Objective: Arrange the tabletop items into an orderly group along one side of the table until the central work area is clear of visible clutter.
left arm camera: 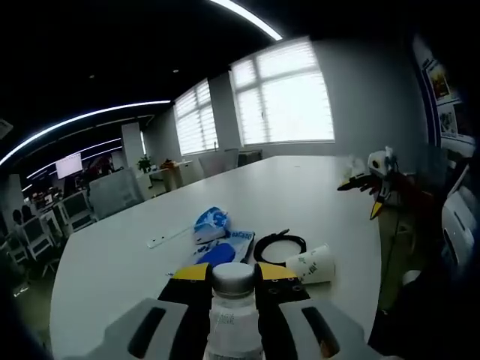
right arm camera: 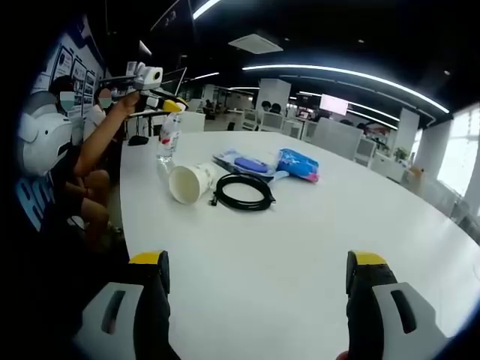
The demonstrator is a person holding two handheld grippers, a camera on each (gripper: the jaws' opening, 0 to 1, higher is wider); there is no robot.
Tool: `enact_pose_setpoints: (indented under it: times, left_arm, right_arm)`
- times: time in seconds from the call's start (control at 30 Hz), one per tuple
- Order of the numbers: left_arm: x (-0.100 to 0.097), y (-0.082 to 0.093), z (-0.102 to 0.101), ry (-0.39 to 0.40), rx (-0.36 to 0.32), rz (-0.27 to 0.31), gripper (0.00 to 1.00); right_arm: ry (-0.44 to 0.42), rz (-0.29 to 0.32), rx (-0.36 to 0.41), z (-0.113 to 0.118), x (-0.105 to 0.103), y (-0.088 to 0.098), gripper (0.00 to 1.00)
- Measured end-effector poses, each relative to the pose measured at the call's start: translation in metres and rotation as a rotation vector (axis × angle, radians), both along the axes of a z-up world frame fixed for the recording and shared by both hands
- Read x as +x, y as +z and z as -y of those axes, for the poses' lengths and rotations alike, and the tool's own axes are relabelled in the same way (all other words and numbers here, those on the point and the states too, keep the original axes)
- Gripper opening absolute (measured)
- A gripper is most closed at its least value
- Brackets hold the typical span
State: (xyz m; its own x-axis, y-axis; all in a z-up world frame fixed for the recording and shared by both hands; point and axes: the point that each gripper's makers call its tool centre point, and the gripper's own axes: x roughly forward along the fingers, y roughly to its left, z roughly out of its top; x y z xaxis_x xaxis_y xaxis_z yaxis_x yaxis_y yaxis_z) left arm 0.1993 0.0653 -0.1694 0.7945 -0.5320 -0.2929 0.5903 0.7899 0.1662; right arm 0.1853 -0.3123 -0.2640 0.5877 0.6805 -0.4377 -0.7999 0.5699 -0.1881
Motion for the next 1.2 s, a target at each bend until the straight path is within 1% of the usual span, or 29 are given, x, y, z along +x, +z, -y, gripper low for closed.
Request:
enact_pose_setpoints:
  times: [0.13, 0.2, 0.37, 0.47, 0.6, 0.8, 0.93, 1.0, 1.1, 1.2]
  left_arm:
    - [-0.008, 0.003, -0.009, 0.008, -0.027, 0.008, 0.19]
    - [-0.012, 0.004, -0.015, 0.027, -0.039, 0.018, 0.19]
    - [-0.021, 0.005, -0.028, 0.052, -0.073, 0.03, 0.19]
    - [-0.027, 0.005, -0.034, 0.054, -0.094, 0.041, 0.19]
    - [-0.034, 0.005, -0.043, 0.077, -0.115, 0.055, 0.19]
    - [-0.038, 0.005, -0.051, 0.084, -0.149, 0.065, 0.19]
    - [-0.039, 0.006, -0.052, 0.078, -0.152, 0.075, 0.2]
    - [-0.041, 0.007, -0.051, 0.057, -0.133, 0.106, 0.2]
    - [-0.041, 0.008, -0.052, 0.059, -0.109, 0.13, 0.2]
    - [-0.044, 0.009, -0.05, 0.048, -0.096, 0.139, 0.2]
  right_arm:
    - [0.002, 0.002, 0.006, -0.001, -0.001, 0.0, 0.95]
    - [0.003, 0.001, 0.007, -0.001, -0.001, 0.0, 0.95]
    - [0.013, -0.001, -0.008, -0.003, -0.002, 0.0, 0.95]
    - [0.021, 0.003, -0.011, -0.006, -0.003, 0.001, 0.95]
    - [0.023, 0.003, -0.011, -0.008, -0.004, 0.002, 0.95]
    - [0.027, -0.003, -0.016, -0.011, -0.006, 0.0, 0.95]
    - [0.031, -0.004, -0.017, -0.014, -0.007, -0.001, 0.94]
    - [0.031, -0.006, -0.02, -0.014, -0.007, -0.001, 0.94]
    - [0.031, -0.008, -0.023, -0.014, -0.007, -0.001, 0.94]
    - [0.03, -0.008, -0.026, -0.014, -0.008, -0.001, 0.94]
